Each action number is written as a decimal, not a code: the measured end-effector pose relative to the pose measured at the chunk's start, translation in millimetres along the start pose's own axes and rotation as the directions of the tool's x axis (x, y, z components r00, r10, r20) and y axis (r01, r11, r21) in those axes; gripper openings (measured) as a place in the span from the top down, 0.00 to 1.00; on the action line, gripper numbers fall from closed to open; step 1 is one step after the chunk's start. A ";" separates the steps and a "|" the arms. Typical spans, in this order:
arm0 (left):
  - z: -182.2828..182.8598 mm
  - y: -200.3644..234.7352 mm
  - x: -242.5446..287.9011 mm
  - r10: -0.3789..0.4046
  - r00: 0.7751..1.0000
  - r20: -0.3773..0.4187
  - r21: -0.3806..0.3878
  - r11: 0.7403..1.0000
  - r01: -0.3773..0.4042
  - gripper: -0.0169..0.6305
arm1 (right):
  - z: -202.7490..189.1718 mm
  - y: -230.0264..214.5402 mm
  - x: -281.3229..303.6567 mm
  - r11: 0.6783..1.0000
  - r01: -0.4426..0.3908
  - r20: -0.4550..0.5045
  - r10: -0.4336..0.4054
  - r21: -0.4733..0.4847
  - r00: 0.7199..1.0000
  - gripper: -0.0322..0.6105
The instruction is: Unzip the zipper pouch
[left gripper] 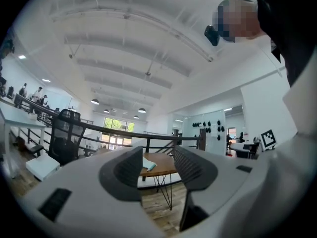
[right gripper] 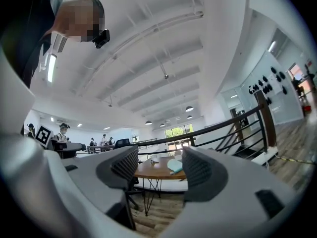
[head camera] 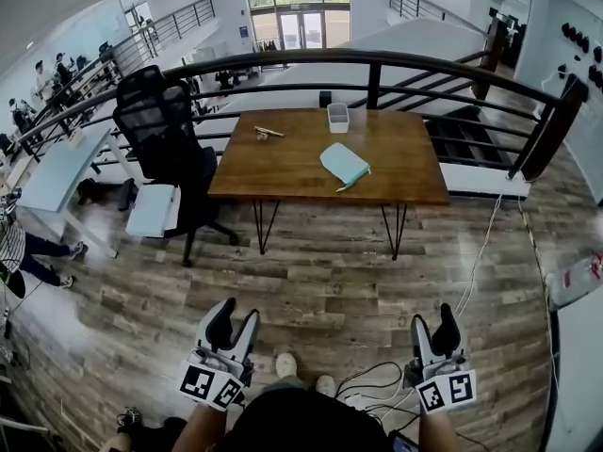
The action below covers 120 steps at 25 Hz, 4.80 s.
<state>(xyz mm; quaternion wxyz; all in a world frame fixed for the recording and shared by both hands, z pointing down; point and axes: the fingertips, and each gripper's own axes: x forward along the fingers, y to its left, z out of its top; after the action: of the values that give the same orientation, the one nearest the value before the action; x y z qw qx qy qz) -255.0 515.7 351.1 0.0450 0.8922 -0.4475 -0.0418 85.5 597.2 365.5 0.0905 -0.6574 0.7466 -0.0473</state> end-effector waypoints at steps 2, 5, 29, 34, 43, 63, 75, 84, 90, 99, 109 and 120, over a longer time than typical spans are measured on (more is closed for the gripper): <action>-1.4 6.4 2.4 0.006 1.000 -0.003 -0.001 1.000 -0.006 0.68 | -6.5 -1.1 6.6 1.000 0.000 -0.010 0.000 0.013 1.000 0.55; -0.4 20.5 9.1 0.010 1.000 0.013 -0.007 1.000 -0.010 0.68 | -18.8 0.9 24.3 1.000 0.000 -0.041 0.001 0.016 0.999 0.57; 10.3 234.2 160.2 -0.038 0.998 0.050 -0.019 0.999 0.039 0.68 | -36.9 69.7 277.6 0.998 -0.037 -0.064 0.034 -0.047 0.997 0.61; -3.5 247.6 186.3 -0.072 0.997 0.025 -0.041 0.996 0.073 0.68 | -46.9 69.2 295.9 0.998 -0.018 -0.102 0.012 -0.059 0.995 0.61; -14.4 248.5 232.8 -0.110 0.994 -0.026 -0.021 0.994 0.109 0.68 | -63.3 38.7 335.1 0.999 0.001 -0.145 -0.007 -0.038 0.989 0.64; -18.0 204.1 411.7 -0.066 0.996 -0.054 0.029 0.997 0.067 0.68 | -47.7 -109.2 475.1 0.993 -0.115 -0.142 0.115 0.008 0.983 0.67; -61.5 147.8 506.0 -0.098 0.985 -0.139 0.024 0.994 0.102 0.68 | -44.4 -192.9 503.9 0.988 -0.153 -0.195 0.152 0.010 0.969 0.69; -127.4 108.5 552.6 -0.232 0.920 -0.315 -0.011 0.971 0.240 0.68 | -69.8 -221.5 505.7 0.993 -0.095 -0.259 0.110 0.070 0.960 0.69; -183.9 97.0 581.1 -0.316 0.844 -0.434 -0.023 0.940 0.340 0.69 | -81.6 -244.5 491.5 0.998 -0.013 -0.298 0.033 0.068 0.954 0.69; -250.5 77.5 602.0 -0.382 0.722 -0.576 -0.033 0.894 0.447 0.69 | -106.3 -257.2 454.6 0.994 0.083 -0.378 -0.050 0.072 0.924 0.69; -307.7 63.7 626.5 -0.380 0.606 -0.699 -0.022 0.858 0.512 0.65 | -121.4 -262.2 425.1 0.983 0.172 -0.434 -0.128 0.064 0.892 0.71; -345.5 53.1 637.5 -0.367 0.459 -0.809 -0.035 0.809 0.587 0.61 | -118.3 -268.3 395.1 0.958 0.286 -0.448 -0.246 0.024 0.859 0.72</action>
<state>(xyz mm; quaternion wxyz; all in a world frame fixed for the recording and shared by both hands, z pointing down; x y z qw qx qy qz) 122.4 -12.5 678.4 0.1098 0.9038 -0.1118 0.3982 276.0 165.0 503.4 -0.0588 -0.7215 0.6467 -0.2404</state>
